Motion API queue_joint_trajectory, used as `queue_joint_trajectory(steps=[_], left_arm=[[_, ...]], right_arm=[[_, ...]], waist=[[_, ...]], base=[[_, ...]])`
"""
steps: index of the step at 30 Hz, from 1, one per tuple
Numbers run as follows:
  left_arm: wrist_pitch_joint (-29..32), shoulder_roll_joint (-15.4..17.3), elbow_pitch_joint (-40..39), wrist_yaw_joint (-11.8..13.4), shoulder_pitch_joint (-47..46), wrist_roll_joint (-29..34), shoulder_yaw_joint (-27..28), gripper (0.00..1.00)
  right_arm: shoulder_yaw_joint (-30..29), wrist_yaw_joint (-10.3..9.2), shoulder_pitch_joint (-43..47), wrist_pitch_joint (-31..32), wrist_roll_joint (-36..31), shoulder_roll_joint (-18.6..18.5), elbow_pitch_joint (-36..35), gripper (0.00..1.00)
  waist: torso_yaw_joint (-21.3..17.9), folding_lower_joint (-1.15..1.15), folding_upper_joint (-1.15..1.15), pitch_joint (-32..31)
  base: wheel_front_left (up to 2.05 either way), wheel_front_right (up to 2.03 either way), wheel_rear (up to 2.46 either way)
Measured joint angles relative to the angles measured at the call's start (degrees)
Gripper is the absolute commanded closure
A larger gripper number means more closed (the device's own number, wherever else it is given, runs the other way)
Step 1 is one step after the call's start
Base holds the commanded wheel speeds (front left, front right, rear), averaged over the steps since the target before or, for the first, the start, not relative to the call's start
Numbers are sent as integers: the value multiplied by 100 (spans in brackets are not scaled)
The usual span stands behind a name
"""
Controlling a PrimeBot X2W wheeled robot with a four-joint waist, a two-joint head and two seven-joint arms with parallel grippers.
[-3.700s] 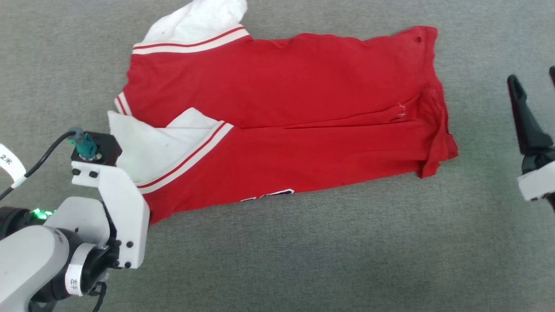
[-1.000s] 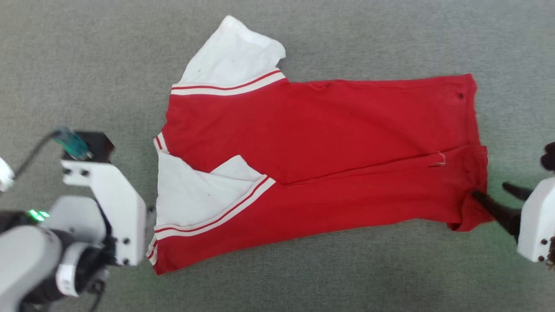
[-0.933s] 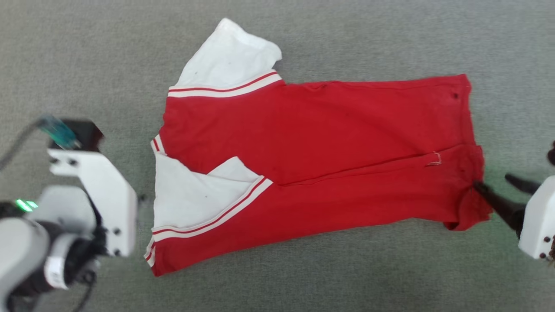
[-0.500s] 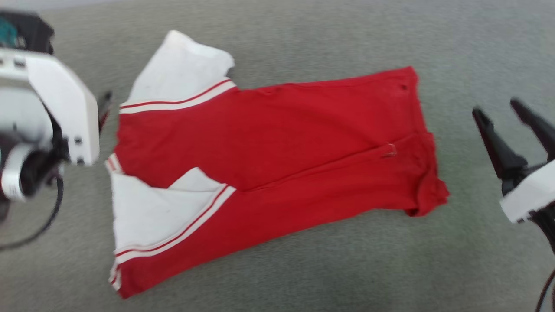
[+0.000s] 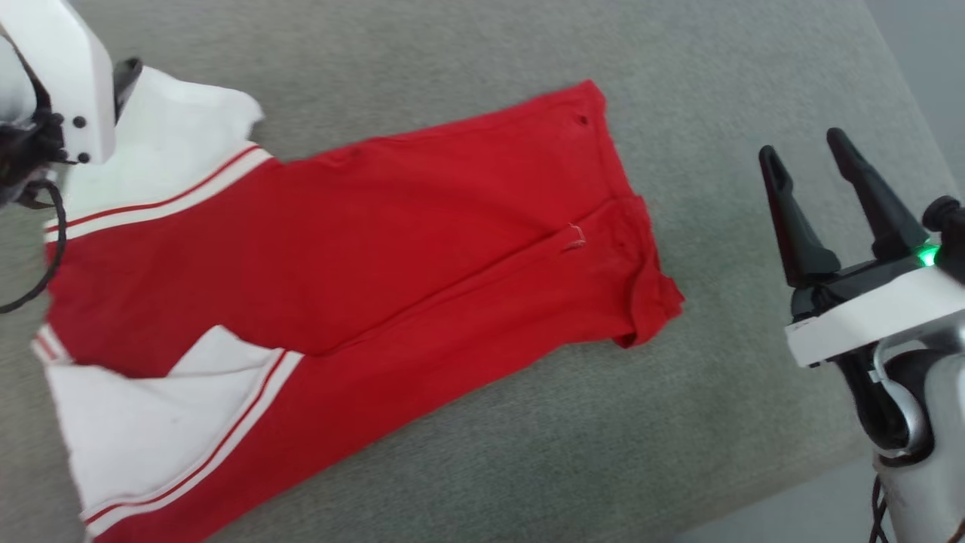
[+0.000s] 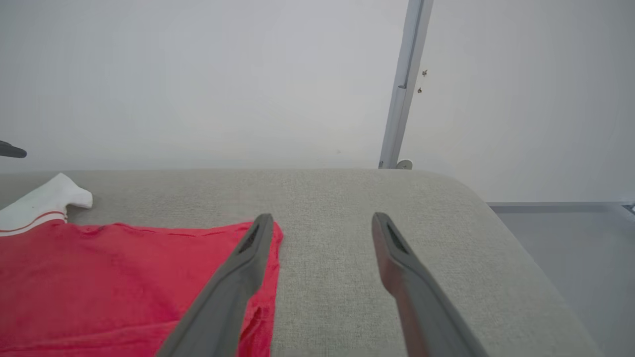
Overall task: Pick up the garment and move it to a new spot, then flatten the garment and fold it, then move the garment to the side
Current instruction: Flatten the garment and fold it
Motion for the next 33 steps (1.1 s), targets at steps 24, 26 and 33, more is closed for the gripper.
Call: queue_joint_trajectory(steps=[24, 26, 33], left_arm=[[1061, -1137, 2596, -447, -1308, 87, -470, 100], [1042, -1284, 2666, -457, -1408, 103, -489, 100], [824, -1755, 2937, -589, -1703, 149, -523, 100]], right_arm=[[1269, 0, -1825, 1863, 1266, -299, 1238, 0], [1394, -1, -2187, 2065, 1315, -350, 1532, 0], [1984, -1, -3479, 3085, 1639, -322, 2933, 0]], waist=[[-186, 0, 0, 800], [-79, 0, 0, 843], [316, 0, 0, 1006]], base=[[0, 0, 0], [0, 0, 0], [0, 0, 0]])
